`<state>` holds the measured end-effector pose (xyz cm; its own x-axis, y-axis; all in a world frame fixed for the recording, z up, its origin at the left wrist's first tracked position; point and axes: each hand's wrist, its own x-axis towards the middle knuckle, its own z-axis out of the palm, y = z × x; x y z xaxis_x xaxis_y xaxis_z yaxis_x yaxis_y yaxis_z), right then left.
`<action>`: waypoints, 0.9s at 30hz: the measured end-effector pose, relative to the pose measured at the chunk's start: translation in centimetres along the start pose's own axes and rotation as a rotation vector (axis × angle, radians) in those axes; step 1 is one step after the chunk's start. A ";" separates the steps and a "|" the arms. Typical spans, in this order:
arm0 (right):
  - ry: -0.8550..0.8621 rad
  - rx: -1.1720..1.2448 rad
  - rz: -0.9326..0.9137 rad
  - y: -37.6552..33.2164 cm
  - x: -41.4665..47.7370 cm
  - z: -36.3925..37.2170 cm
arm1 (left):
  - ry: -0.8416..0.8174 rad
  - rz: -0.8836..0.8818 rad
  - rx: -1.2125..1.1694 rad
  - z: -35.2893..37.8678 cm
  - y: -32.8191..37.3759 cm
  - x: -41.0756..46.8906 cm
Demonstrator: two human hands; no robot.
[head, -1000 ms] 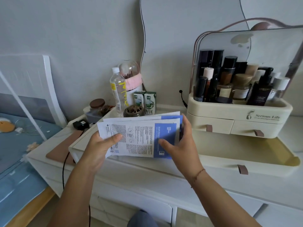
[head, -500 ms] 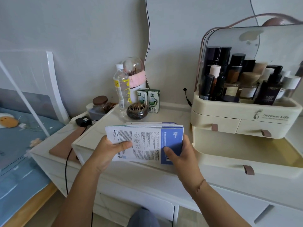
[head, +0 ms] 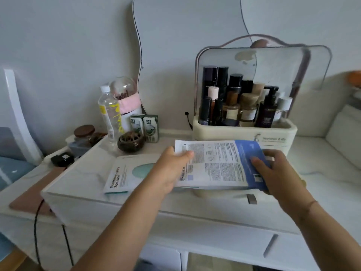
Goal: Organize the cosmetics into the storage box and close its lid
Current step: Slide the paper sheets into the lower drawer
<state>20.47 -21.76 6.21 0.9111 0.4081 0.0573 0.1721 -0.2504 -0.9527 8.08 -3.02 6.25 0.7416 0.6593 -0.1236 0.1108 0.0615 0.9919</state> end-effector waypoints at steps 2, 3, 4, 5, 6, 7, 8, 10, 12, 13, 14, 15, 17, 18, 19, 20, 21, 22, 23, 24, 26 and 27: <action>-0.084 -0.137 0.080 1.0 1.5 -2.3 | -0.026 -0.070 0.051 2.4 -0.2 0.5; -0.135 -0.203 0.095 1.4 2.0 -3.4 | -0.046 -0.072 0.069 3.1 -0.5 0.7; -0.177 -0.261 0.101 1.6 2.3 -4.3 | -0.065 -0.064 0.091 3.6 -0.8 0.9; -0.211 -0.310 0.100 1.9 2.5 -5.0 | -0.071 -0.047 0.120 3.9 -1.0 0.9; -0.240 -0.350 0.095 2.0 2.6 -5.5 | -0.069 -0.032 0.148 4.0 -1.2 0.8; -0.263 -0.386 0.091 2.1 2.7 -5.8 | -0.068 -0.016 0.172 4.1 -1.4 0.7; -0.278 -0.419 0.091 2.2 2.8 -6.0 | -0.068 -0.004 0.192 4.1 -1.4 0.6; -0.302 -0.464 0.105 2.4 2.8 -6.1 | -0.074 0.010 0.236 4.1 -1.4 0.4; -0.328 -0.463 0.127 2.4 2.7 -6.2 | -0.086 0.005 0.288 4.0 -1.1 0.4; -0.341 -0.448 0.134 2.4 2.6 -6.2 | -0.093 0.001 0.309 3.8 -1.0 0.4; -0.349 -0.431 0.138 2.4 2.5 -6.2 | -0.104 -0.006 0.324 3.6 -0.8 0.4; -0.353 -0.418 0.142 2.5 2.5 -6.2 | -0.122 -0.018 0.328 3.4 -0.6 0.4; -0.359 -0.401 0.145 2.5 2.6 -6.1 | -0.157 -0.048 0.335 3.1 -0.2 0.5; -0.364 -0.394 0.145 2.5 2.7 -6.0 | -0.166 -0.066 0.345 3.1 -0.1 0.5; -0.369 -0.391 0.148 2.5 3.0 -6.0 | -0.160 -0.079 0.361 3.1 0.0 0.6; -0.373 -0.391 0.152 2.4 3.3 -6.0 | -0.141 -0.087 0.378 3.2 0.0 0.9; -0.374 -0.391 0.158 2.2 3.7 -6.0 | -0.105 -0.095 0.390 3.5 0.1 1.1; -0.368 -0.389 0.166 2.1 4.2 -6.1 | -0.067 -0.110 0.393 3.9 0.1 1.4; -0.348 -0.389 0.175 2.0 4.7 -6.3 | -0.047 -0.129 0.368 4.5 0.1 1.5; -0.313 -0.396 0.179 2.1 5.1 -6.6 | -0.055 -0.144 0.324 5.0 0.2 1.5; -0.242 -0.435 0.160 2.4 5.7 -7.2 | -0.102 -0.174 0.223 6.0 0.0 1.6; -0.227 -0.466 0.145 2.6 5.9 -7.6 | -0.111 -0.188 0.192 6.2 -0.2 1.6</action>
<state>29.16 -26.65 6.35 0.8428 0.5072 -0.1803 0.2457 -0.6605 -0.7095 13.35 -6.60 5.71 0.7627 0.5632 -0.3179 0.3686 0.0253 0.9292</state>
